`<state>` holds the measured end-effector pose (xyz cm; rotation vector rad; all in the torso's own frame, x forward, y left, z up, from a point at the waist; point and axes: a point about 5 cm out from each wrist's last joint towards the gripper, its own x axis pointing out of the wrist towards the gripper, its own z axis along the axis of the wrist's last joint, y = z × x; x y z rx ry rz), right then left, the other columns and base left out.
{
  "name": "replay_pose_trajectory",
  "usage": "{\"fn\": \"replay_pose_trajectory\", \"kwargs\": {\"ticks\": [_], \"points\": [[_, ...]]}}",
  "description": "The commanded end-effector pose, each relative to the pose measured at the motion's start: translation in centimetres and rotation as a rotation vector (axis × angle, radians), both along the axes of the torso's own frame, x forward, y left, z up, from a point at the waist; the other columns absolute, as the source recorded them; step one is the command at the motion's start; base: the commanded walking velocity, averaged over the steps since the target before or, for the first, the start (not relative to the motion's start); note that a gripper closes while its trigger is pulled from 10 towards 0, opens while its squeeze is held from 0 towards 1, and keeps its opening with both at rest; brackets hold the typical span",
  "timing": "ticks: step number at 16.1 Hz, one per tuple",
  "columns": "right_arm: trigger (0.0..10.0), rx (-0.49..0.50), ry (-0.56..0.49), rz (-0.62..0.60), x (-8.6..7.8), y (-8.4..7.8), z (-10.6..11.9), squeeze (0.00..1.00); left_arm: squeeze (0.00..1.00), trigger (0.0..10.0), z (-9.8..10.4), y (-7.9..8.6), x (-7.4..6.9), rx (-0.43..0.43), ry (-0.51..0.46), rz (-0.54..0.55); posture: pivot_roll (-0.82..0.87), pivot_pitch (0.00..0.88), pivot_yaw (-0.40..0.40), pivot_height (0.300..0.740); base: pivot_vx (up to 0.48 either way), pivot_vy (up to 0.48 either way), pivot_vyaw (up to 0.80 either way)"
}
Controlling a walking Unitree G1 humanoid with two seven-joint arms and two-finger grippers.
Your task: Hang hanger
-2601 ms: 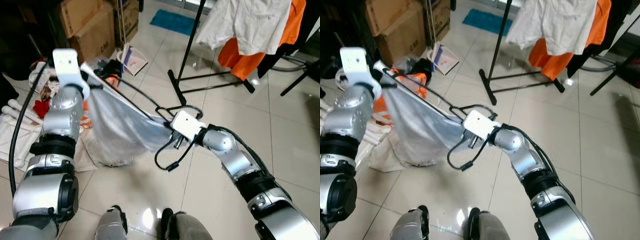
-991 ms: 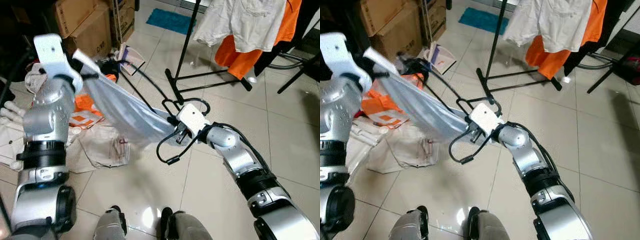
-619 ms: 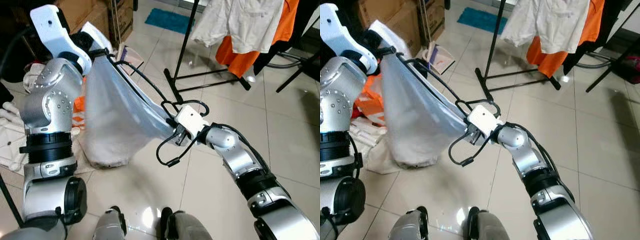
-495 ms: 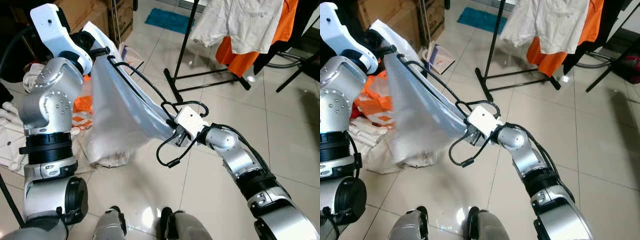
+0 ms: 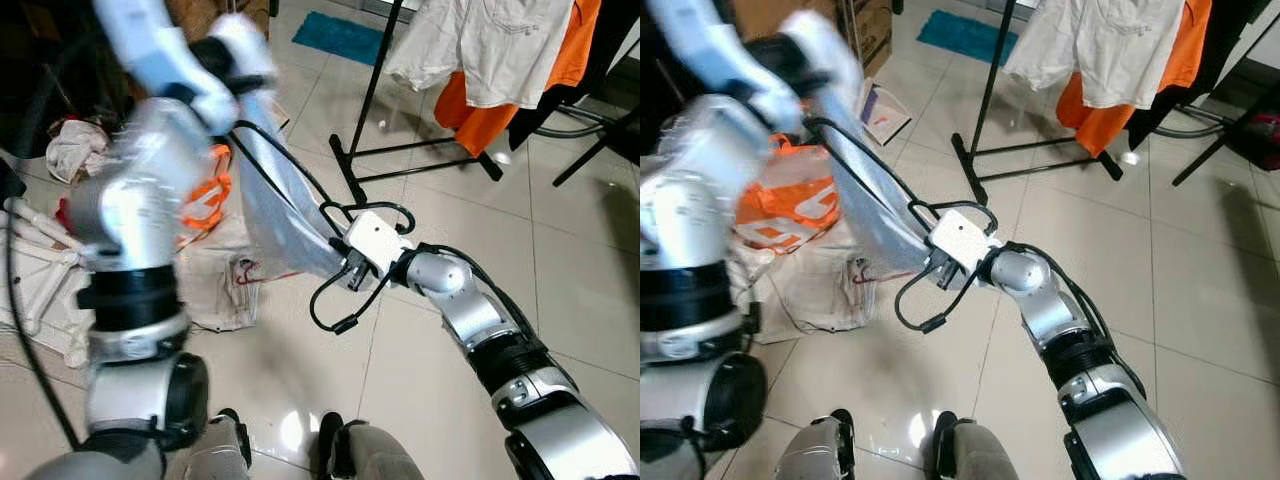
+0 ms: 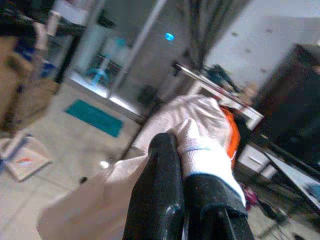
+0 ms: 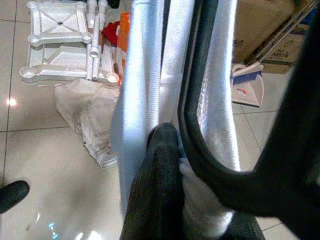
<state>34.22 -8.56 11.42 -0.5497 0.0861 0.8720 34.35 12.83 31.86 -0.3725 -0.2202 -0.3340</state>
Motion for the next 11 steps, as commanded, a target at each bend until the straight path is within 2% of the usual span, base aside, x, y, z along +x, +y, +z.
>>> {"fn": "replay_pose_trajectory", "kwargs": {"ticks": [1,3,5,6,7,8,10,11], "points": [[0.0,-0.041,0.044,-0.021,-0.1,-0.6,-1.0,0.00,0.00,10.0,2.1,-1.3,-1.0,0.000,-0.083,-0.055,-0.04,0.199,-0.140,0.740,0.000,0.000,0.00],[0.0,-0.049,0.047,-0.030,-0.1,-0.7,-1.1,0.00,0.00,10.0,2.4,-1.6,-1.2,-0.006,-0.087,-0.071,-0.04,0.200,-0.136,0.740,0.000,0.000,0.00],[0.0,-0.055,0.052,-0.050,0.0,-0.9,-1.3,0.00,0.00,10.0,2.1,-2.6,-1.7,-0.010,-0.073,-0.108,-0.04,0.200,-0.136,0.740,0.000,0.000,0.00],[0.0,-0.058,0.054,-0.062,0.1,-0.9,-1.3,0.00,0.00,10.0,1.9,-2.9,-1.8,0.012,-0.067,-0.116,-0.04,0.200,-0.136,0.740,0.000,0.000,0.00],[0.0,-0.064,0.054,-0.091,0.3,-1.2,-1.3,0.00,0.00,10.0,1.0,-2.4,-1.5,0.049,-0.039,-0.091,-0.05,0.201,-0.130,0.740,0.000,0.000,0.00],[0.0,-0.061,0.051,-0.116,0.6,-1.6,-1.2,0.00,0.00,10.0,0.0,-0.8,-0.9,0.096,-0.006,-0.017,-0.04,0.204,-0.129,0.740,0.000,0.000,0.00],[0.0,-0.052,0.050,-0.134,0.7,-2.0,-1.0,0.00,0.00,10.0,-0.8,1.1,-0.4,0.117,0.028,0.059,-0.05,0.206,-0.129,0.740,0.000,0.000,0.00],[0.0,-0.028,0.048,-0.149,0.8,-2.5,-0.7,0.00,0.00,10.0,-1.6,3.8,0.1,0.171,0.058,0.177,-0.04,0.208,-0.130,0.740,0.000,0.000,0.00]]}}
